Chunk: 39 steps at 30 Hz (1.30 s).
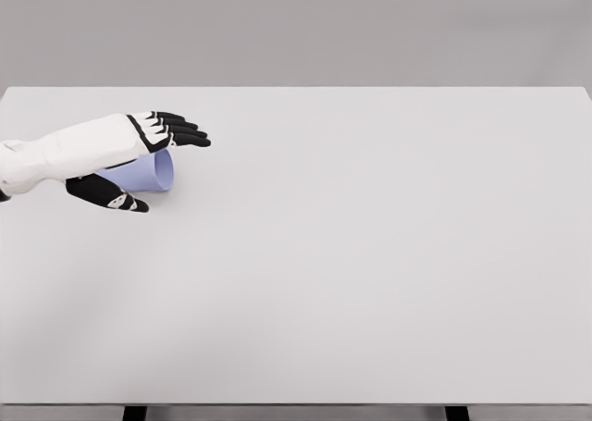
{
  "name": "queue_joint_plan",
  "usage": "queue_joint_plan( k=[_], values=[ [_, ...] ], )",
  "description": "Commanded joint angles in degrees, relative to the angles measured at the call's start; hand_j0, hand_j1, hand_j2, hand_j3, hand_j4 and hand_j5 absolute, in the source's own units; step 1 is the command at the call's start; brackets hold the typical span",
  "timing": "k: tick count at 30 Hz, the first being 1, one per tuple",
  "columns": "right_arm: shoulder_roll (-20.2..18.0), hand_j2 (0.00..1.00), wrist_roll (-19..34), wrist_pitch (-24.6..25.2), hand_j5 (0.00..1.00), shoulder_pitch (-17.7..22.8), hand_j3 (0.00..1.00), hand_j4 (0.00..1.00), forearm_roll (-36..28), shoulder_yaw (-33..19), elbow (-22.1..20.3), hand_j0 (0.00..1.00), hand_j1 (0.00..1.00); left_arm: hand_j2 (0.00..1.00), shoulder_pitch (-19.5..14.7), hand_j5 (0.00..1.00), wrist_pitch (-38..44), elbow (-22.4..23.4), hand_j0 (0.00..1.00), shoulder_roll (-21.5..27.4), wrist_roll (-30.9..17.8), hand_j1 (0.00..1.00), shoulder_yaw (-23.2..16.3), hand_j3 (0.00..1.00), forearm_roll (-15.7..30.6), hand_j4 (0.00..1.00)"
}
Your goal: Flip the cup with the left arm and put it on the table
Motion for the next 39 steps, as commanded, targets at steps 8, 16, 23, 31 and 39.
queue_joint_plan(
  k=[8, 16, 23, 31, 39],
  values=[
    [0.0, 1.00, 0.0, 0.0, 1.00, 0.1, 1.00, 1.00, 0.0, 0.0, 0.1, 1.00, 1.00, 1.00, -1.3, 1.00, 0.2, 1.5, 1.00, 0.1, 0.0, 1.00, 1.3, 1.00, 0.6, 1.00],
    [0.0, 1.00, 0.0, 0.0, 1.00, 0.1, 1.00, 1.00, 0.0, 0.0, 0.0, 1.00, 1.00, 1.00, -12.2, 1.00, -0.9, 2.0, 1.00, 13.4, 0.0, 1.00, -14.1, 1.00, 0.6, 1.00],
    [0.0, 1.00, 0.0, 0.0, 1.00, 0.1, 1.00, 1.00, 0.0, 0.0, 0.1, 1.00, 1.00, 1.00, -11.8, 1.00, 1.5, 4.7, 1.00, 15.0, 0.1, 1.00, -17.2, 1.00, 12.6, 1.00],
    [0.0, 1.00, 0.0, 0.0, 1.00, 0.1, 1.00, 1.00, 0.0, 0.0, 0.1, 1.00, 1.00, 1.00, -6.7, 1.00, 37.5, -1.4, 1.00, 12.8, 25.1, 1.00, -17.1, 1.00, 16.2, 1.00],
    [0.0, 1.00, 0.0, 0.0, 1.00, 0.1, 1.00, 1.00, 0.0, 0.0, 0.0, 1.00, 1.00, 0.97, -6.2, 0.97, 42.9, -1.4, 0.97, 11.2, 13.9, 0.97, -17.1, 0.97, 7.4, 0.97]
  ],
)
